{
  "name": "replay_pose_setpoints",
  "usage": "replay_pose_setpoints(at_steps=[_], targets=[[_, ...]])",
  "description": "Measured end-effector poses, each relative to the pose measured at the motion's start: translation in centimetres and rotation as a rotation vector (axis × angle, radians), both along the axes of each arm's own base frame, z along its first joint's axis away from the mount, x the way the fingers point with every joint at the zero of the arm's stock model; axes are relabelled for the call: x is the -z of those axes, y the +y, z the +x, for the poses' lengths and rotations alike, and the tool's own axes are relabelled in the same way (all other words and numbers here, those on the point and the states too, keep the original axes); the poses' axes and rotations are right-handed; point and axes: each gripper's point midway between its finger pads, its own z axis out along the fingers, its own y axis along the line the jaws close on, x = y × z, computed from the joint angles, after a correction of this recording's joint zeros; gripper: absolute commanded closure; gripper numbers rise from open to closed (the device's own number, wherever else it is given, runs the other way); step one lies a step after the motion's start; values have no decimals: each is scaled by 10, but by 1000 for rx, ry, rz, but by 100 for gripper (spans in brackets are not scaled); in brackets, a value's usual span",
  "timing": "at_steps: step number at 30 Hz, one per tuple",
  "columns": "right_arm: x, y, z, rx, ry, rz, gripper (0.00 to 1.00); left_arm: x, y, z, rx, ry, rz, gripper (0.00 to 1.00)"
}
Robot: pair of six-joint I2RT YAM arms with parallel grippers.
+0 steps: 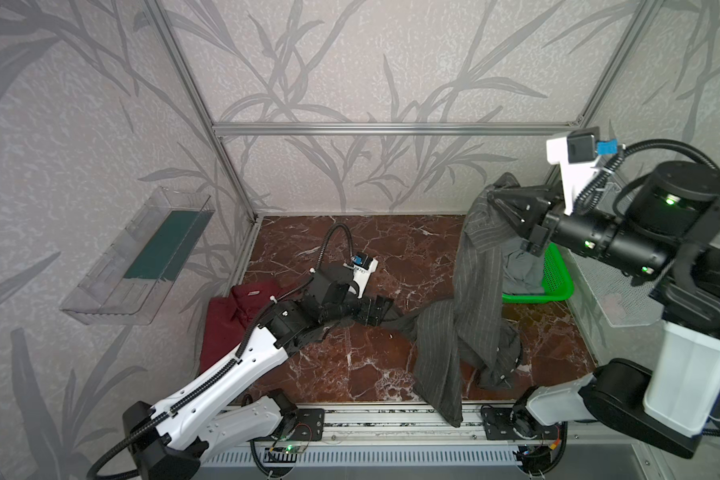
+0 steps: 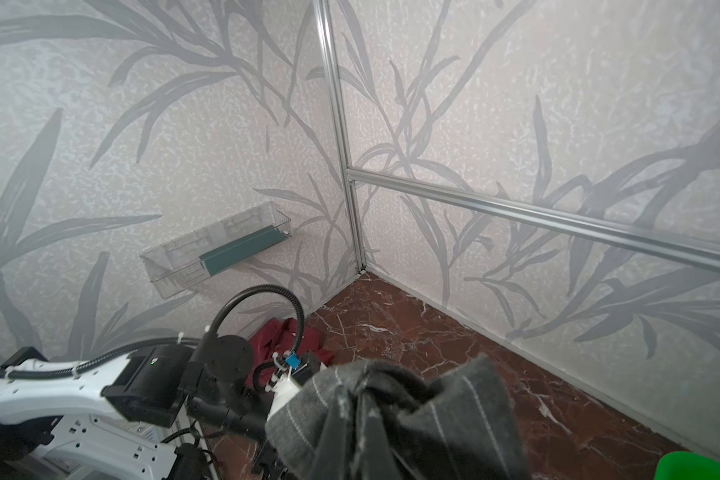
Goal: Fold and stack the long sleeve shirts
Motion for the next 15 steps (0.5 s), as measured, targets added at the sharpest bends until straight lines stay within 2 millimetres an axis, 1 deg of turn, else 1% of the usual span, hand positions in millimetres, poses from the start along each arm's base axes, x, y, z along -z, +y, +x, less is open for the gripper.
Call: replay_pose_setpoints(at_steps=[2, 3, 5, 6, 7, 9, 12, 15], targets=[[14, 8, 19, -20, 84, 12, 100, -7, -15, -10, 59, -24, -40, 2], [22, 12, 28, -32, 126, 15, 100, -10, -22, -15, 89, -35, -64, 2], [32, 18, 36, -58, 181, 22, 100, -8, -35, -23, 141, -45, -87, 1], [34, 20, 36, -69, 195, 26, 100, -5, -41, -25, 157, -41, -86, 1], [35, 22, 33, -87, 208, 32, 100, 0, -48, -26, 175, -39, -84, 1], [30, 21, 24, -115, 209, 52, 100, 18, -59, -26, 201, -27, -58, 1], [18, 16, 3, -150, 181, 80, 100, 48, -68, -25, 209, -1, 9, 1], [4, 7, -16, -163, 137, 103, 100, 71, -76, -23, 207, -3, 88, 1]])
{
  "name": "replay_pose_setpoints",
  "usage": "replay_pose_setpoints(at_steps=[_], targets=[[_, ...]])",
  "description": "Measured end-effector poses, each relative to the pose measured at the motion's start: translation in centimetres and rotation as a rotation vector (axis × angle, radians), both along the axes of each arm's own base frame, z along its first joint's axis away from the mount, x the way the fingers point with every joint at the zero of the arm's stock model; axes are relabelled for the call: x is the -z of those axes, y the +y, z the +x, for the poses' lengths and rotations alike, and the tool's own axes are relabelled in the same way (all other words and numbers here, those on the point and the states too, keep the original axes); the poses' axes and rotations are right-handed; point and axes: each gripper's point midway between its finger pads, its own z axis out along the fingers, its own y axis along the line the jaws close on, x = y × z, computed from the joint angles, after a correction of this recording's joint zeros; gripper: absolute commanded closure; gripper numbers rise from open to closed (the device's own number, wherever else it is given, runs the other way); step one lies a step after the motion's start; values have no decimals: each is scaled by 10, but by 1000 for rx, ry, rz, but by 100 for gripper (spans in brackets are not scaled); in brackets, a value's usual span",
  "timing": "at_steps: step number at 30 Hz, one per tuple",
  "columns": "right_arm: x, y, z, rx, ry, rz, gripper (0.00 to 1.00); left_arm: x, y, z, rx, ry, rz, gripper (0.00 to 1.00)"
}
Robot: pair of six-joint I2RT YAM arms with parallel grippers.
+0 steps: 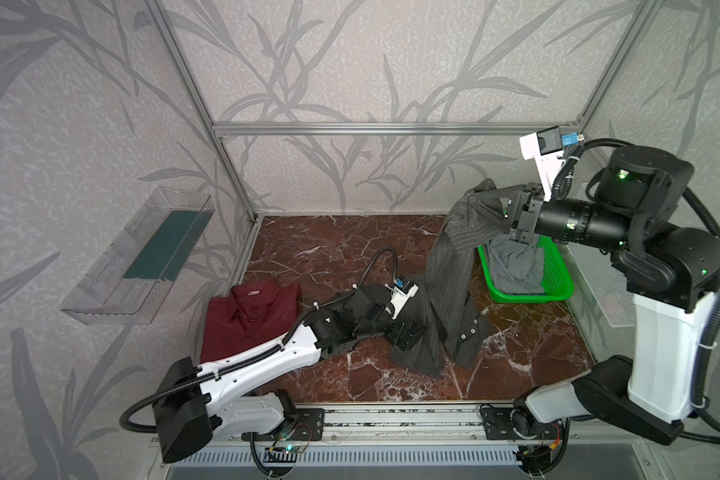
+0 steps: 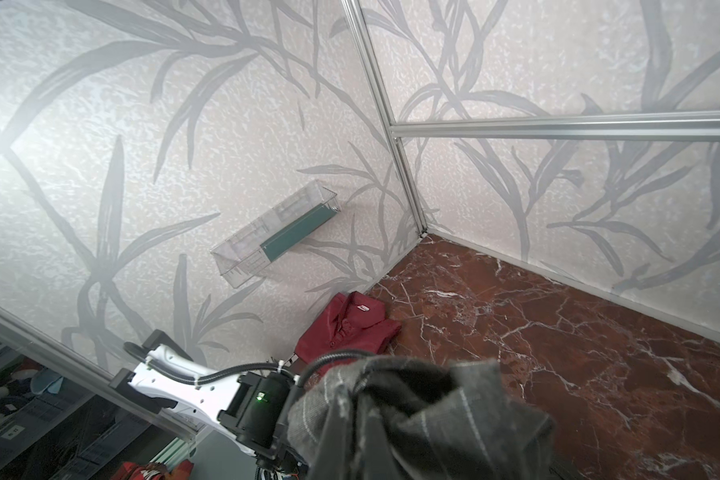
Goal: Fold and stack the long sleeve shirts
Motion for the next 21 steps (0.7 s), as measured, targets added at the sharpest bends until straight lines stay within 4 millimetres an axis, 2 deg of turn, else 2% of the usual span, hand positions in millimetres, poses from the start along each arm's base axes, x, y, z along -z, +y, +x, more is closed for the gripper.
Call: replay_pose_setpoints(at_steps=[5, 7, 9, 13, 18, 19, 21], targets=[[-13, -10, -19, 2, -48, 25, 100, 29, -11, -1, -16, -63, 133, 3], [-13, -11, -21, 1, -51, 27, 100, 35, -11, 1, -35, -83, 167, 11], [-12, -10, -20, 1, -46, 24, 100, 37, -8, 6, -63, -106, 190, 29], [-6, -8, -15, 1, -27, 15, 100, 39, -2, 17, -121, -142, 224, 54], [-3, -10, -15, 10, -21, 10, 100, 37, 3, 30, -184, -163, 238, 95], [-2, -11, -16, 15, -22, 8, 100, 35, 4, 32, -195, -166, 236, 100], [0, -16, -18, 35, -27, 3, 100, 28, 7, 39, -224, -166, 215, 100]])
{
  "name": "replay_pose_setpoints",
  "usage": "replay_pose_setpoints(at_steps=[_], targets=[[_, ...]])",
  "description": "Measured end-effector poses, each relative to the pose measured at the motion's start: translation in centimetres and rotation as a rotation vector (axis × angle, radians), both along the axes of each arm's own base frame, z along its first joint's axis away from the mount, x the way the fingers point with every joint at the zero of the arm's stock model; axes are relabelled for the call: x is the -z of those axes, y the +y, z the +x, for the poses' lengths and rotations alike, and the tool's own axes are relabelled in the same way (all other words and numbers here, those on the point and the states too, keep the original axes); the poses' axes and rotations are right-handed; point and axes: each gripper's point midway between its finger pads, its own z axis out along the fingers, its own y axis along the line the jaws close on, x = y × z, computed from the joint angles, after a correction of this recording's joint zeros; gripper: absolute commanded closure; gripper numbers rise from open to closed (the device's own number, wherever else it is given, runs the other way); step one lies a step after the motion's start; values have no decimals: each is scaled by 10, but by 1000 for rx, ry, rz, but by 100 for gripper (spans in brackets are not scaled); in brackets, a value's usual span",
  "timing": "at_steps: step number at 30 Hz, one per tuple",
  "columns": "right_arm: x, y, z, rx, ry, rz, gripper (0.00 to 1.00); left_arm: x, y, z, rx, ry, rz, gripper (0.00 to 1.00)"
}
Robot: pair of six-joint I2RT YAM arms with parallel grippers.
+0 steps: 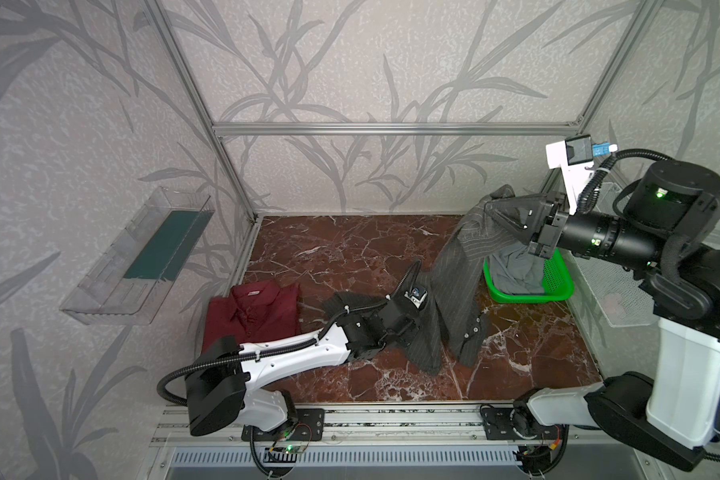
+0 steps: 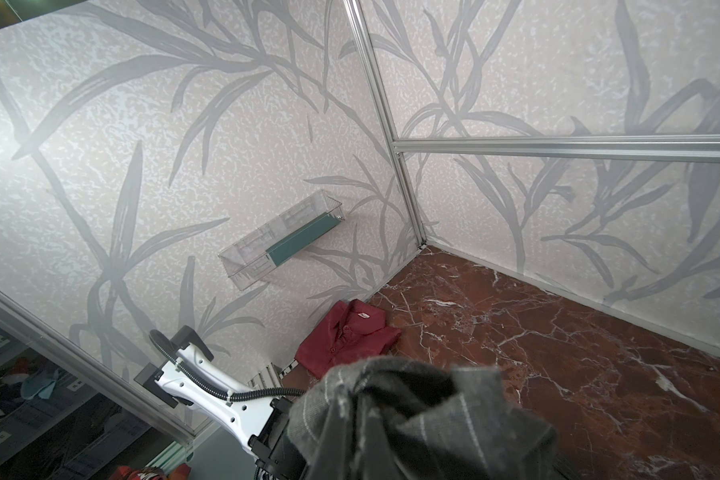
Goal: Fold and stack the long sleeve shirts
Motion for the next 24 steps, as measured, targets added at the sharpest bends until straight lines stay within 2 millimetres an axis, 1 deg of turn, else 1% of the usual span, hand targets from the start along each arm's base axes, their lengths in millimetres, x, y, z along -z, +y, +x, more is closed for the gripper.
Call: replay_pose_setpoints(at_steps=[3, 6, 9, 10, 13, 14, 17, 18, 19, 21, 23, 24], targets=[[0, -9, -3, 43, -20, -7, 100, -14, 17, 16, -61, 1, -47, 100], [-1, -20, -5, 101, -44, -13, 100, -39, 51, 39, -161, -6, -125, 100], [-1, -34, -4, 176, -68, -26, 100, -73, 89, 57, -260, -29, -210, 100], [-1, -38, -3, 203, -74, -31, 100, -82, 97, 60, -278, -36, -225, 100], [1, -52, 4, 294, -89, -51, 100, -123, 121, 70, -333, -64, -293, 100], [3, -59, 8, 340, -93, -61, 100, -133, 128, 73, -349, -67, -308, 100], [7, -79, 19, 470, -105, -96, 100, -195, 177, 92, -484, -133, -390, 100], [8, -84, 21, 503, -109, -104, 100, -212, 191, 95, -522, -156, -412, 100], [8, -93, 24, 554, -119, -114, 100, -238, 210, 97, -571, -191, -449, 100], [4, -105, 25, 620, -142, -115, 100, -284, 238, 98, -643, -257, -515, 100], [-7, -119, 24, 692, -186, -103, 100, -335, 259, 96, -695, -331, -595, 100], [-14, -125, 22, 721, -210, -91, 100, -357, 264, 94, -702, -359, -635, 100]])
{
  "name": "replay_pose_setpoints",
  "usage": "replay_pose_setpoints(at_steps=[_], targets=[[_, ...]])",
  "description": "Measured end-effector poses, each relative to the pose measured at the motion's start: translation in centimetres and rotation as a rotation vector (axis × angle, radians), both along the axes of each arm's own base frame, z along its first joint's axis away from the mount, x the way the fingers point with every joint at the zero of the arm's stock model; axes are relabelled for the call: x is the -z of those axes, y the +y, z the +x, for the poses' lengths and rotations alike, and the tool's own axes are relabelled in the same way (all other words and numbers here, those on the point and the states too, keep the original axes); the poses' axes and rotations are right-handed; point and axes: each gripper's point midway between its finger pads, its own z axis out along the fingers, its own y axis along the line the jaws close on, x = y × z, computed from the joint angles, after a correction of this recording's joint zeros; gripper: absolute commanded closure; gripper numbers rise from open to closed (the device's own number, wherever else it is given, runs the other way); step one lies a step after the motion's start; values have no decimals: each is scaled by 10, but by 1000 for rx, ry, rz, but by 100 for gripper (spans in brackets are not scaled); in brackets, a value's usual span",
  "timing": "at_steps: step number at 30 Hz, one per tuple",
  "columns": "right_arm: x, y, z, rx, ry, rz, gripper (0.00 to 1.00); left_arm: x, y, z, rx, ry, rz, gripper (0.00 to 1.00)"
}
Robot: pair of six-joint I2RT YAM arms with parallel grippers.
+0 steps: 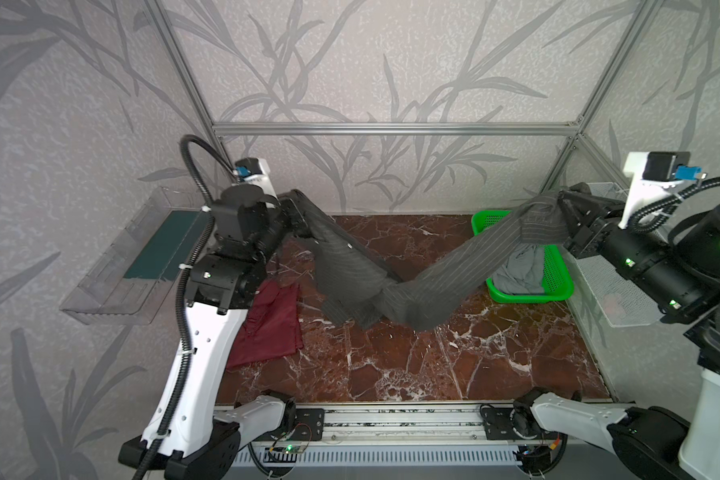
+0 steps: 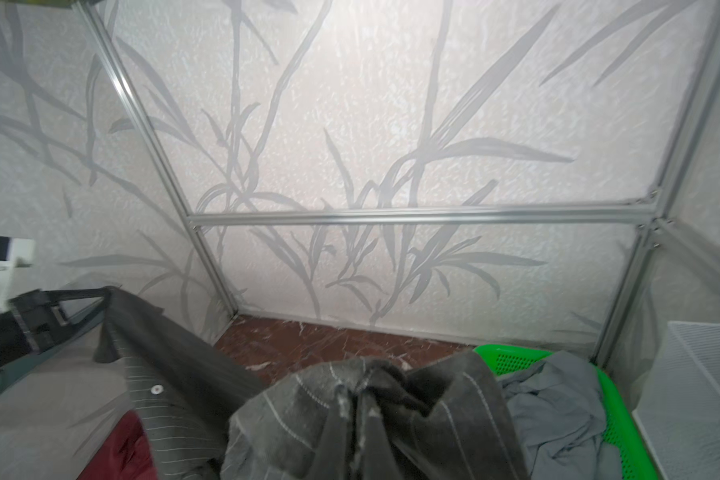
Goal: Fold and stack the long sleeve shirts
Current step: 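Raise the shirt higher with the right gripper while the left gripper holds the hem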
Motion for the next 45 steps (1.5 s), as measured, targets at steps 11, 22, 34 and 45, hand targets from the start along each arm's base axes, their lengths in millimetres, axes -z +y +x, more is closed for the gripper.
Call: replay_pose_setpoints(at_steps=[11, 22, 34, 45], targets=[[-105, -43, -62, 68, -377, 153, 100, -62, -60, 1, 220, -54, -179, 100], [-162, -70, -121, -8, -605, 299, 100, -66, -135, -86, 472, -39, -167, 100], [-100, -24, -46, 27, -363, 130, 100, 85, -117, -125, 379, 172, -174, 100], [-63, 24, 10, -8, -213, -4, 100, 245, -141, -128, 306, 472, -117, 100]])
